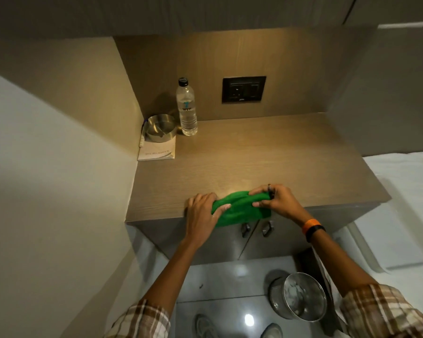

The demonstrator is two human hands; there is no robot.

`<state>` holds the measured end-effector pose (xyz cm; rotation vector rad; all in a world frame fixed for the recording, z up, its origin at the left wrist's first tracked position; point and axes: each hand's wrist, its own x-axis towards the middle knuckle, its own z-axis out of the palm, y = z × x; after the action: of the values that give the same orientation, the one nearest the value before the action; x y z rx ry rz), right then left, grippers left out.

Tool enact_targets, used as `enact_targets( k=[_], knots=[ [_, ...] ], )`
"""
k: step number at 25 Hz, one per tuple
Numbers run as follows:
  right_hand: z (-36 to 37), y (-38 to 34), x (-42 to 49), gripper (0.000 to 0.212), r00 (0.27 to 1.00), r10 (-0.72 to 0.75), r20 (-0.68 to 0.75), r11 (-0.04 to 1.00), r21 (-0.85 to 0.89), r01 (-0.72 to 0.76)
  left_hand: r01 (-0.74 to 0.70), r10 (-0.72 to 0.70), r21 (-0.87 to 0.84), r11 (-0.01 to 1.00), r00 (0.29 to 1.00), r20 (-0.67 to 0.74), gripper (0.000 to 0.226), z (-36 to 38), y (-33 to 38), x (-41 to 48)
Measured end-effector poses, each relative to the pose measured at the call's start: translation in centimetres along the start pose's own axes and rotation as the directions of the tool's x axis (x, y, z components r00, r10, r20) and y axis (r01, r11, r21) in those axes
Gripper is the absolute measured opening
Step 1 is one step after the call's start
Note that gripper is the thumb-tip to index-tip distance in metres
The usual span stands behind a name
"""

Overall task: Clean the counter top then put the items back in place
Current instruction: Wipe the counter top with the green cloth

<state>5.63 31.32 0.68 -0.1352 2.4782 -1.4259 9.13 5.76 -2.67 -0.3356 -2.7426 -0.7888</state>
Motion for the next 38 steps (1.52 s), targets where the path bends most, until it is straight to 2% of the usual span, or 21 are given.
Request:
enact_targets(
  k=[3,7,10,15,17,20,23,27,30,34,36,38],
  knots=[
    [-2.5,0.1,-2.3,0.038,0.993,0.064,-0.103,0.939,0.343,-0.025,0.058,-0.050,-0.250,0.967,0.998,0.036,0.037,0.9,3.3,1.8],
    [-6.5,2.8,-4.1,0.060,0.930,0.211,-0.300,0.816,0.578,0.002,0.103,-0.073,-0.482,0.870,0.994,0.079,0.026,3.5,8.7,4.2],
    [-10.7,5.8,-6.3,0.050,0.876,0.323,-0.358,0.728,0.686,0.012,0.151,-0.054,-0.622,0.768,0.984,0.172,0.016,6.2,13.8,4.9],
    [-19.6,13.0,-12.7,0.032,0.789,0.488,-0.373,0.582,0.813,0.024,0.201,0.025,-0.713,0.672,0.956,0.292,0.029,13.1,25.8,4.0],
    [-23.2,16.0,-14.6,0.031,0.749,0.532,-0.396,0.572,0.819,0.027,0.215,0.054,-0.720,0.660,0.942,0.331,0.032,16.8,30.1,3.4],
    [-29.0,22.0,-16.5,0.031,0.704,0.561,-0.437,0.626,0.779,-0.015,0.215,0.101,-0.690,0.691,0.917,0.386,0.035,23.9,36.1,2.7],
    [-32.7,28.6,-17.3,0.035,0.637,0.609,-0.472,0.703,0.694,-0.157,0.282,0.090,-0.647,0.708,0.873,0.479,0.030,30.6,40.2,2.1],
    [-34.6,37.1,-16.8,0.041,0.611,0.622,-0.489,0.768,0.533,-0.355,0.363,-0.009,-0.536,0.762,0.834,0.552,0.023,39.5,41.7,2.3],
    [-35.3,43.8,-15.7,0.046,0.624,0.609,-0.490,0.793,0.390,-0.468,0.359,-0.015,-0.443,0.821,0.790,0.612,0.024,46.3,42.3,2.2],
    [-34.9,51.0,-14.0,0.052,0.671,0.581,-0.460,0.801,0.177,-0.572,0.160,0.048,-0.261,0.952,0.764,0.644,0.033,53.7,42.3,2.2],
    [-33.9,54.3,-13.2,0.044,0.686,0.579,-0.441,0.783,0.065,-0.619,-0.021,0.108,-0.139,0.990,0.746,0.657,0.041,56.8,41.8,1.9],
    [-32.2,56.7,-13.0,0.045,0.711,0.560,-0.426,0.728,-0.156,-0.667,-0.233,0.158,0.020,0.972,0.718,0.677,0.047,58.6,41.5,1.5]
  ],
)
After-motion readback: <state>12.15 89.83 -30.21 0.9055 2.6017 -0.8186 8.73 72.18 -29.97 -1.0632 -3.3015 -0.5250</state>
